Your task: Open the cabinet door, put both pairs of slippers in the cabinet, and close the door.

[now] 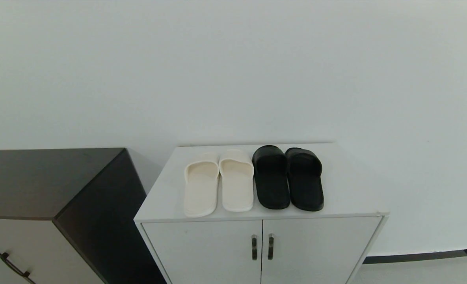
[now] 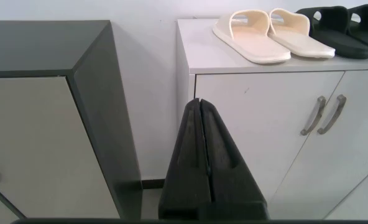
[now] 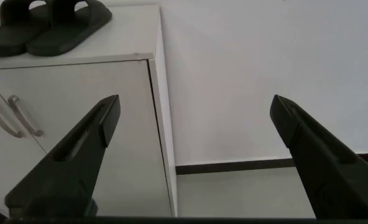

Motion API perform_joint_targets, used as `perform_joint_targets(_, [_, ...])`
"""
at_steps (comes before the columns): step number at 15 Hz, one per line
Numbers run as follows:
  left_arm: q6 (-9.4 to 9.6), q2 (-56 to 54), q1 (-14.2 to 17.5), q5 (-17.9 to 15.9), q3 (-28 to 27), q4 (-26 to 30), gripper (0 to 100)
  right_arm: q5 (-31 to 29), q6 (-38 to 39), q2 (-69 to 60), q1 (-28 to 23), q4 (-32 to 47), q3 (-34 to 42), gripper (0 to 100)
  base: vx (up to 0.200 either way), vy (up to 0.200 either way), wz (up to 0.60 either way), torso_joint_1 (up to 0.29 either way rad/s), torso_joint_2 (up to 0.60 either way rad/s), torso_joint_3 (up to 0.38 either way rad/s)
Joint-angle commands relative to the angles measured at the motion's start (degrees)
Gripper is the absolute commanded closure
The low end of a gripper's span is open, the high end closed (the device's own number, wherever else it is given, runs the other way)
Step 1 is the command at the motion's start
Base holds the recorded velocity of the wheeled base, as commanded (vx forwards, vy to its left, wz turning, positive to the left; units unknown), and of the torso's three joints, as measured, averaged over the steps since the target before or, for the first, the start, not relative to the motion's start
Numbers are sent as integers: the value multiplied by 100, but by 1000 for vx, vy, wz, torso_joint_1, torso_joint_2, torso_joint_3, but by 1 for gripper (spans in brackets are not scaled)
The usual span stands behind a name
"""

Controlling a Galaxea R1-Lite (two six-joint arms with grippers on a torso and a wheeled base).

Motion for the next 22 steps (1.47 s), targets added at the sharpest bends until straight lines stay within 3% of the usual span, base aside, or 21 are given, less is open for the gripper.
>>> perform_joint_targets(1, [-6, -1, 1, 1, 0, -2, 100, 7, 44, -29, 6, -18, 0, 0, 0, 0, 0, 0, 0, 0])
perform_joint_targets(5, [12, -1, 1, 1, 0, -2, 100, 543, 255, 1034, 42, 299, -1283, 0, 0, 0, 0, 0, 0, 0])
perform_joint_targets(7, [12, -1, 1, 1, 0, -2, 100, 1721, 272, 2625, 77, 158, -1538, 0, 0, 0, 0, 0, 0, 0])
perform_joint_targets(9, [12, -1, 1, 1, 0, -2, 100, 1932, 18, 4154, 375, -738, -1626, 0, 0, 0, 0, 0, 0, 0])
perform_joint_targets(11, [21, -1, 1, 1, 0, -2, 100, 1835, 404, 5024, 1061, -1512, -1775, 0, 0, 0, 0, 0, 0, 0])
perform_joint_targets(15, [29, -1, 1, -8, 0, -2, 100, 719, 1459, 6044, 2511, -1529, -2795, 0, 0, 0, 0, 0, 0, 0])
perform_joint_targets(16, [29, -1, 1, -8, 0, -2, 100, 500, 1494, 6167, 2687, -1538, -2909, 0, 0, 0, 0, 0, 0, 0])
perform_joint_targets(17, [29, -1, 1, -17, 0, -2, 100, -98, 1564, 6457, 3188, -1547, -3217, 0, 0, 0, 0, 0, 0, 0])
perform_joint_targets(22, [29, -1, 1, -8, 0, -2, 100, -1794, 1635, 7696, 4225, -1573, -4201, 0, 0, 0, 0, 0, 0, 0])
